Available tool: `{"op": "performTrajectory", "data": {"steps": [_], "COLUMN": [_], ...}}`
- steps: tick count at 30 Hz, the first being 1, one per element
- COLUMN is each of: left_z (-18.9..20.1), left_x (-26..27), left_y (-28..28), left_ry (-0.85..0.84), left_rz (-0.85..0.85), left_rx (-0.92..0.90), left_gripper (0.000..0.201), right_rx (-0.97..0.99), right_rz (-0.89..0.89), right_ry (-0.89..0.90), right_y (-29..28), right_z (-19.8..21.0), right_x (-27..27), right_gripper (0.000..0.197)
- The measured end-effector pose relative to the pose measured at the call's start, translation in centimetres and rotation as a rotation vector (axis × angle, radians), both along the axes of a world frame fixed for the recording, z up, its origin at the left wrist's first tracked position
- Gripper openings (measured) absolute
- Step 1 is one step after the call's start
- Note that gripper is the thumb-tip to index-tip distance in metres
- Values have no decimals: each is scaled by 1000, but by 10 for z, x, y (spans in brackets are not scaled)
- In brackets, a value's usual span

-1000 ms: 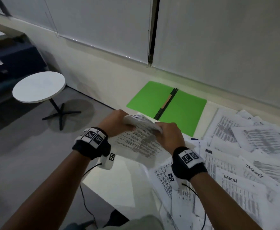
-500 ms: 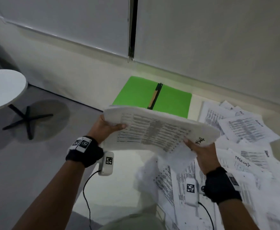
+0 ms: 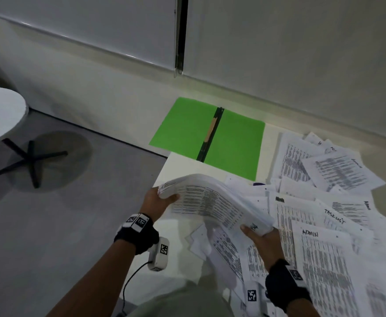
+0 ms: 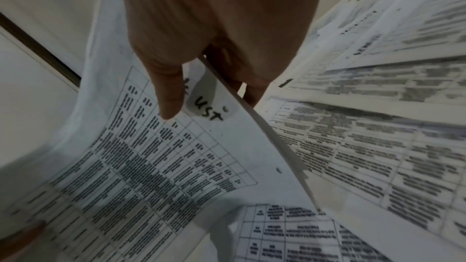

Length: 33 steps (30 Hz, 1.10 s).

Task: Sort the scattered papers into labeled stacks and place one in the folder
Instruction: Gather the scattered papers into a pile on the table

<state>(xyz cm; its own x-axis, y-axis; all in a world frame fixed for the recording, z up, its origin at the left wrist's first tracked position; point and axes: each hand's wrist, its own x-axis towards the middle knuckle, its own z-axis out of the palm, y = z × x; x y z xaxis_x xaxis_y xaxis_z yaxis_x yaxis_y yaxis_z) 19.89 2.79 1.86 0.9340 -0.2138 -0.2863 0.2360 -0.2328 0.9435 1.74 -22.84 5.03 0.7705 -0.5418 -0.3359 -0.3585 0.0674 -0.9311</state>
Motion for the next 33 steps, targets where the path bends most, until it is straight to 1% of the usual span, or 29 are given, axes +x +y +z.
{"op": "performTrajectory", "data": {"steps": [3,5,6,7,8,10,11,12,13,14,16,17,18,19,21,22,23,24,25,26,27,28,29,31,33], "left_z": [-4,-2,0,3,8,25,35,49,63,77,106,117,126,130,124,118,114,111,110,112,115,118,120,121,109], "left_x": [4,4,4,5,6,7,7,7,6,5,2,2,1,4,13,16,17,14,8,3,-3,-6,-7,-5,-5], "left_y": [-1,-2,-3,-5,-7,-14,-19,-26,-32,-39,-51,-54,-54,-50,-31,-20,-12,-9,-12,-18,-26,-34,-40,-46,-46], "left_ry": [-2,-16,-32,-55,-86,-180,-249,-325,-420,-531,-717,-762,-769,-760,-694,-614,-487,-332,-193,-109,-85,-97,-116,-160,-158], "left_rz": [32,23,12,0,-16,-86,-149,-228,-301,-366,-431,-409,-366,-301,-125,-33,6,-18,-85,-157,-199,-186,-136,-37,-3], "left_rx": [29,48,52,58,69,98,104,115,138,177,273,300,300,269,148,72,-27,-161,-282,-347,-370,-366,-372,-377,-321], "left_gripper": [24,21,20,17,13,13,12,12,15,20,26,27,31,44,83,98,105,104,94,78,62,49,41,32,30], "right_rx": [-32,-152,-259,-407,-577,-900,-986,-998,-972,-946,-986,-997,-958,-883,-707,-620,-527,-426,-331,-253,-197,-152,-118,-84,-47], "right_rz": [-20,34,92,173,271,468,541,592,627,659,690,664,609,537,391,333,293,268,265,277,283,275,253,202,185], "right_ry": [-17,-34,-10,43,116,238,265,273,263,243,216,187,157,127,44,-9,-61,-114,-162,-206,-242,-274,-293,-294,-282], "right_y": [-5,-10,-13,-17,-20,-16,-11,-6,0,4,9,9,6,3,-7,-12,-14,-14,-10,-5,0,5,8,10,13], "right_z": [23,44,56,67,78,99,104,108,110,107,101,99,99,99,103,107,111,114,117,118,117,116,114,109,99], "right_x": [6,14,19,26,34,50,59,68,77,84,91,92,91,87,80,75,71,68,65,64,64,64,64,64,61], "right_gripper": [32,39,42,46,50,62,69,75,75,67,34,22,18,18,22,29,35,36,29,21,22,27,31,32,33]}}
